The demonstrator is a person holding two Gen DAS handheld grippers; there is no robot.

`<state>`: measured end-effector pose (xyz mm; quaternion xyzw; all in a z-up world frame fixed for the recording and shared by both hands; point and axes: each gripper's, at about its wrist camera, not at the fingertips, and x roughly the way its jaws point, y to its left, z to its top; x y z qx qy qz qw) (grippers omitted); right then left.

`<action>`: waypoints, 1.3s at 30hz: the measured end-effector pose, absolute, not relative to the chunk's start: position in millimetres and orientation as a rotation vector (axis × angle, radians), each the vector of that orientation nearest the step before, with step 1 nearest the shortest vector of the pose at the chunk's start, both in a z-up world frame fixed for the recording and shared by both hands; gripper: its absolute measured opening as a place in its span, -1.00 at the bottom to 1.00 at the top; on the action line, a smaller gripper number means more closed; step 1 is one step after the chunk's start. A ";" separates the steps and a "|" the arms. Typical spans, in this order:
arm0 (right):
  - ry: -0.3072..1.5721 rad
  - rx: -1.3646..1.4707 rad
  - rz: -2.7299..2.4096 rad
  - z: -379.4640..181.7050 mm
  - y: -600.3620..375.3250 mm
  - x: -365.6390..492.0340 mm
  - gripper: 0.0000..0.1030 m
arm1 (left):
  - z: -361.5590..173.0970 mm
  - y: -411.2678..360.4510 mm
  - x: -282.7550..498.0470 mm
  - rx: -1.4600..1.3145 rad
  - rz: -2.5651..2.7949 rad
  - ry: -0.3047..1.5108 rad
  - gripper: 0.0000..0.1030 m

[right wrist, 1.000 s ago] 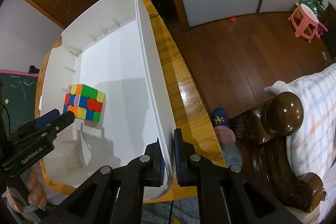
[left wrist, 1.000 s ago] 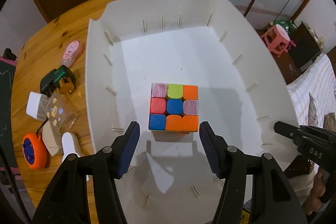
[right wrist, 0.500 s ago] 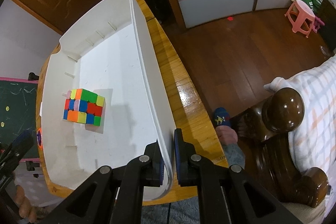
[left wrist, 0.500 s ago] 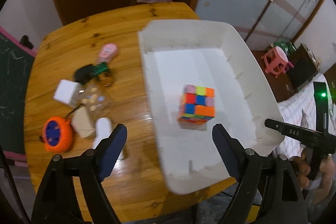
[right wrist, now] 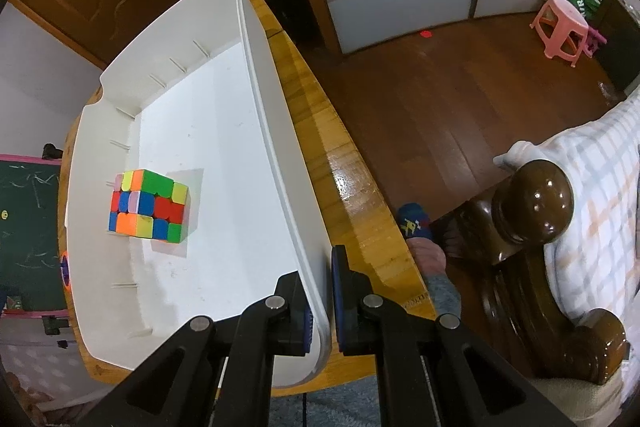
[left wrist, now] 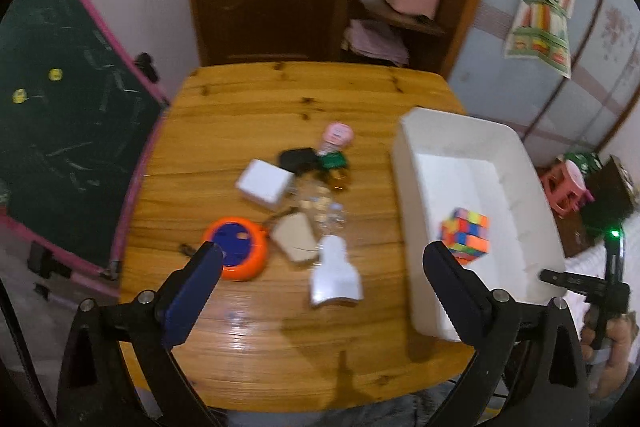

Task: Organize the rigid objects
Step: 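Withdraw the left tool and move it to the orange cord reel, then grasp the orange-and-blue cord reel with the left tool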

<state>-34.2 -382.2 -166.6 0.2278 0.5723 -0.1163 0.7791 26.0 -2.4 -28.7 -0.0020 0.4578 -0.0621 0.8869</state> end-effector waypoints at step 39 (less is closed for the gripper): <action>1.275 0.420 -0.305 -165.9 -372.6 -30.5 -0.87 | -192.2 63.8 113.3 0.313 -0.304 1.173 0.94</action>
